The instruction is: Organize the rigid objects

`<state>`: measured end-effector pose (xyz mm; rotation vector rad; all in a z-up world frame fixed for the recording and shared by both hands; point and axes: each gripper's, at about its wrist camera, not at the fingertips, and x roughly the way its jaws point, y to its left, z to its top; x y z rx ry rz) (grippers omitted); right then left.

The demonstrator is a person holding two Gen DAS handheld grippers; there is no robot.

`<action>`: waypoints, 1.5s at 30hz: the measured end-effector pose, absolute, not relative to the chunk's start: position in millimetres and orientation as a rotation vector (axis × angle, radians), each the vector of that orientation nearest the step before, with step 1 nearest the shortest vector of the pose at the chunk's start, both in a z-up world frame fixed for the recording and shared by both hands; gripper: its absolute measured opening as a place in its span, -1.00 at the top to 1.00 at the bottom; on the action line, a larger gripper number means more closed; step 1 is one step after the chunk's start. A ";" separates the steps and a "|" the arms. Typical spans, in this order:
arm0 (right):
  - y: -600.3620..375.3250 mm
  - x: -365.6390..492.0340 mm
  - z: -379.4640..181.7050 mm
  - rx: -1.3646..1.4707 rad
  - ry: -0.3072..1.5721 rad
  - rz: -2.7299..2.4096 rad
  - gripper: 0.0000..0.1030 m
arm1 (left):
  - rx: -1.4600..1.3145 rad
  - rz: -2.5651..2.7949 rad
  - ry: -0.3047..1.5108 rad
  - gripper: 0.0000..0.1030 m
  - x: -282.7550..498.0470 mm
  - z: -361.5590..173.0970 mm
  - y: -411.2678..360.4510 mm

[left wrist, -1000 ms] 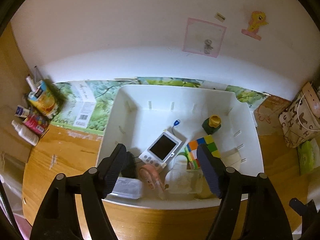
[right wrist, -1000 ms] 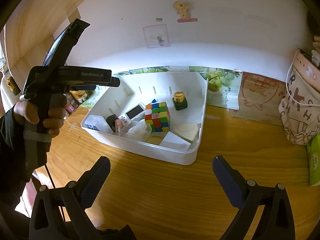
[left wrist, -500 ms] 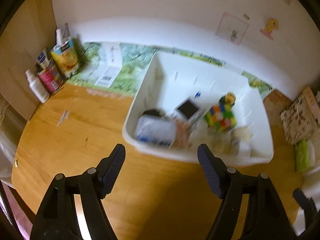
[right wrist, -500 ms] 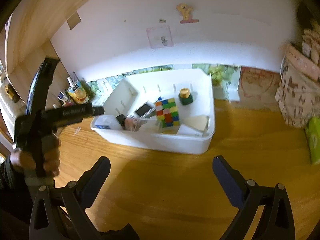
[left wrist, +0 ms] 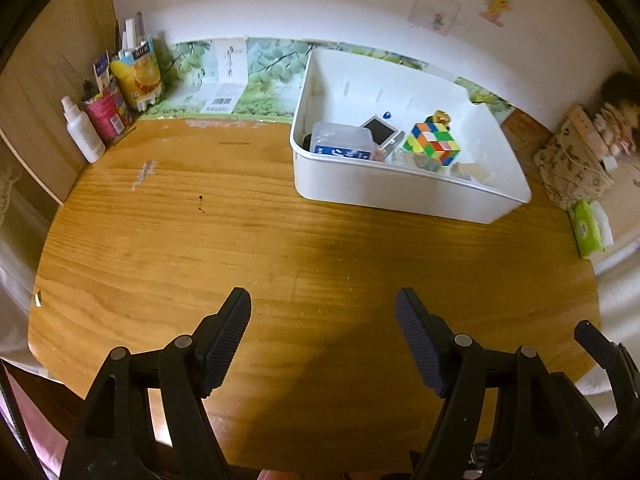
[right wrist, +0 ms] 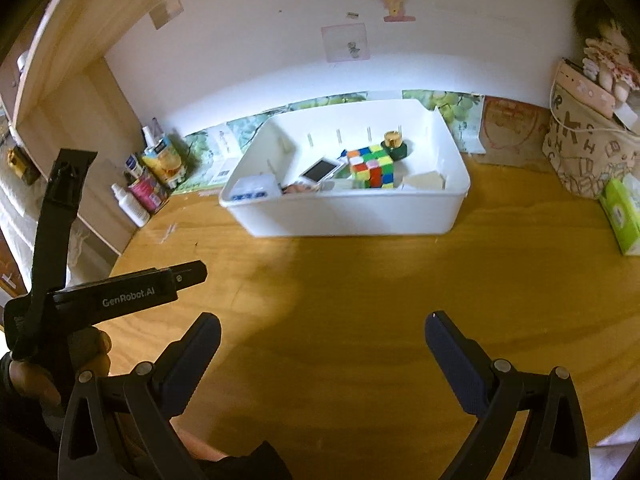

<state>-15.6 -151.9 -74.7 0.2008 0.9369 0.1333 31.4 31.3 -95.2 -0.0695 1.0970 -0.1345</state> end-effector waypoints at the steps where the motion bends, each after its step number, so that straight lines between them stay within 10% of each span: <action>1: -149.4 -20.4 -70.9 0.199 0.937 0.133 -0.98 | -0.070 -0.141 1.092 -0.51 27.6 -90.8 31.5; 23: -170.0 -42.2 -6.6 0.203 0.836 0.076 -0.99 | -0.003 -0.074 0.828 -0.97 -15.9 -5.8 2.4; 45: -181.8 -17.5 -16.9 0.152 0.874 0.031 -0.99 | 0.024 -0.033 0.830 -0.98 -1.2 -13.3 -15.1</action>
